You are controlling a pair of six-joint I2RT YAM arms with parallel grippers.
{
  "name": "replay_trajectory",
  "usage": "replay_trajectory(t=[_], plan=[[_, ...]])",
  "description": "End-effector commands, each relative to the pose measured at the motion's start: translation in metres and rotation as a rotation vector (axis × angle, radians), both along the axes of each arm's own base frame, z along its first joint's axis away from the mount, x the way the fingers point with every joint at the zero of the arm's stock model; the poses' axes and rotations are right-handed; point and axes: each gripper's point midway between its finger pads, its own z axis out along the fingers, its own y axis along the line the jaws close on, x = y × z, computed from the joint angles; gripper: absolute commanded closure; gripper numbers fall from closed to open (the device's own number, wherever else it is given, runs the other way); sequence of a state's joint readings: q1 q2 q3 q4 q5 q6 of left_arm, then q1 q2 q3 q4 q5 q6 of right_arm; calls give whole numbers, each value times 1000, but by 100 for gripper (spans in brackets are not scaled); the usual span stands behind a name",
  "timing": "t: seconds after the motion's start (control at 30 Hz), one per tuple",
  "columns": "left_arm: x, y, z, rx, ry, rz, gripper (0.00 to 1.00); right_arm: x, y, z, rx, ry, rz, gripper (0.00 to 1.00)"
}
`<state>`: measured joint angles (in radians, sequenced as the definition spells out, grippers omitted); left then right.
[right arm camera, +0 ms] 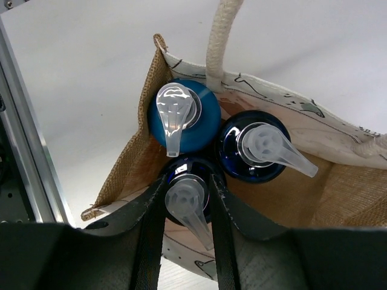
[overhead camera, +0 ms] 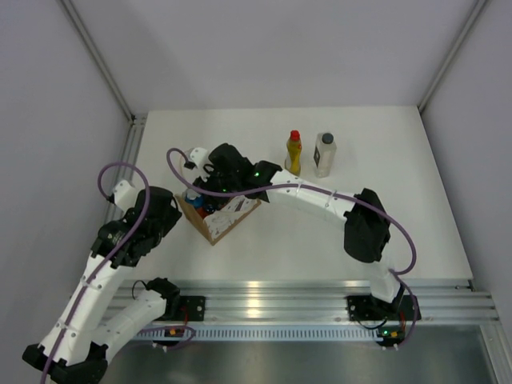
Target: Take the personal care products out of the canvas bag
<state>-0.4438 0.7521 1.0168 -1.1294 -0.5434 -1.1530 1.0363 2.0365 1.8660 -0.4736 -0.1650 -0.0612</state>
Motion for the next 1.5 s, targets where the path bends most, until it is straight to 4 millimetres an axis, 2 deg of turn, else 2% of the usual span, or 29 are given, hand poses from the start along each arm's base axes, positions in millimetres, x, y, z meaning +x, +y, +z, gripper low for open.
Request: replay_trajectory(t=[0.0,0.23,0.4,0.73,1.03,1.17,1.27,1.47], plan=[[3,2,11,10,-25,3,50,-10,-2,22,23,-35,14,68],[3,1,9,8,-17,4,50,-13,-5,34,36,-54,3,71],[3,1,9,5,-20,4,49,-13,-8,32,25,-58,-10,71],[3,2,9,6,-21,7,49,-14,-12,38,31,-63,-21,61],[1,2,10,-6,-28,10,49,-14,-13,35,26,-61,-28,74],[1,1,8,-8,-22,5,49,-12,-12,33,21,-65,-29,73],[0,0,7,-11,-19,2,49,-10,-9,34,25,-68,-31,66],[1,-1,7,-8,-14,-4,49,-6,-4,42,43,-79,-40,66]])
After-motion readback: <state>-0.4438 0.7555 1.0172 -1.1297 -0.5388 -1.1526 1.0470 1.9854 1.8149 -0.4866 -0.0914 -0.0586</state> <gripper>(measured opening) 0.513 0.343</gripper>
